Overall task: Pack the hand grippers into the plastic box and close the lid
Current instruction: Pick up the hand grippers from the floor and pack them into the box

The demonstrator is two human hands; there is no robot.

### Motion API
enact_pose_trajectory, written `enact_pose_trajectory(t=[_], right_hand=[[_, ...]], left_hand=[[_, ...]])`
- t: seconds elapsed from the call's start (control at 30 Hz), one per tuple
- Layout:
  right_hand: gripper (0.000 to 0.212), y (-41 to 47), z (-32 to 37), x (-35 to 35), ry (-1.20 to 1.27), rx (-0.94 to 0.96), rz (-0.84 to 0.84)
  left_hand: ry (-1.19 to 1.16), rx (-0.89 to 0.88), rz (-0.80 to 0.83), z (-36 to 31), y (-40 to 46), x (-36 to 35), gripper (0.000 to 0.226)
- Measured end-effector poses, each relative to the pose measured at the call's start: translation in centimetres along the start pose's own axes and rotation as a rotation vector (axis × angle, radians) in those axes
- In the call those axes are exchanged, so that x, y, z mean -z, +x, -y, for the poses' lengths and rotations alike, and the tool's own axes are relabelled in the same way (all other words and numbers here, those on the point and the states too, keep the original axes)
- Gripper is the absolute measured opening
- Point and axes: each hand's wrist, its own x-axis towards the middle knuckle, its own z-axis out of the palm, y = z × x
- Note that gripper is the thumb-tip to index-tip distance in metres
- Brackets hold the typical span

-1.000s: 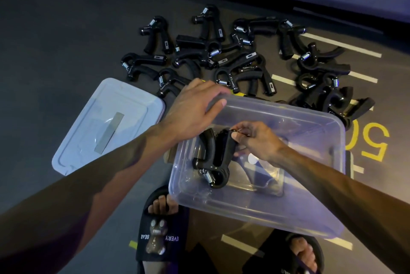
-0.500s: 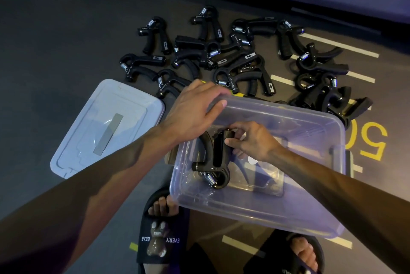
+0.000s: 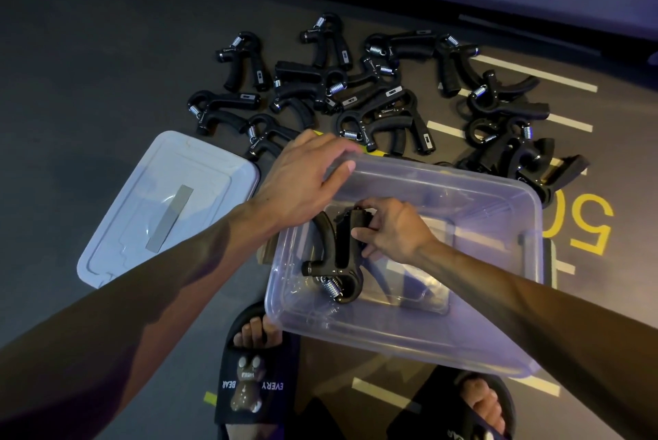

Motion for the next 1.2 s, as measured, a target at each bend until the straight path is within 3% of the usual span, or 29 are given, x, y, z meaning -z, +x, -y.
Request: enact_pose_trajectory(t=[0.23,0.4,0.5,0.57,0.7,0.8,0.93,1.07,1.2], right_hand=[[0.059,-0.8,-0.2,-0.1,-0.023,0.002,-0.011],[0.050,-1.7,0.7,2.2,-0.380,0.150,-0.122],[0.023,-3.1,3.3,4.5,-0.304,0.304,-0.150],[0.023,-3.7,5.4,6.2,-0.150,0.365,-0.171],[0.019,-1.2,7.8,10.1,0.083,0.346,-0.381],[0.016,2.9,6.9,12.1,-0.209,0.191,-0.369],[0.035,7.2,5.2,12.2,-0.709,0.077,-0.203],[0.053,10.2,5.2,11.7,-0.886,0.123,-0.105],[0.039,12.1,5.8,12.2,-0.960,0.115,-0.062]], left_hand=[[0.004,0.005,0.000,-0.1,0.0,0.0,0.026],[0.009,-0.003,0.006,-0.2,0.0,0.1,0.027],[0.018,-0.016,0.000,-0.1,0.2,0.1,0.028],[0.033,-0.028,-0.009,-0.1,0.2,0.0,0.028],[0.017,-0.023,-0.013,-0.1,0.2,0.1,0.026],[0.012,-0.012,0.017,-0.1,0.2,0.2,0.028],[0.016,-0.025,0.016,-0.1,0.3,0.3,0.026],[0.009,-0.025,-0.001,-0.2,0.3,0.4,0.022],[-0.003,-0.034,-0.007,-0.2,0.2,0.4,0.020]])
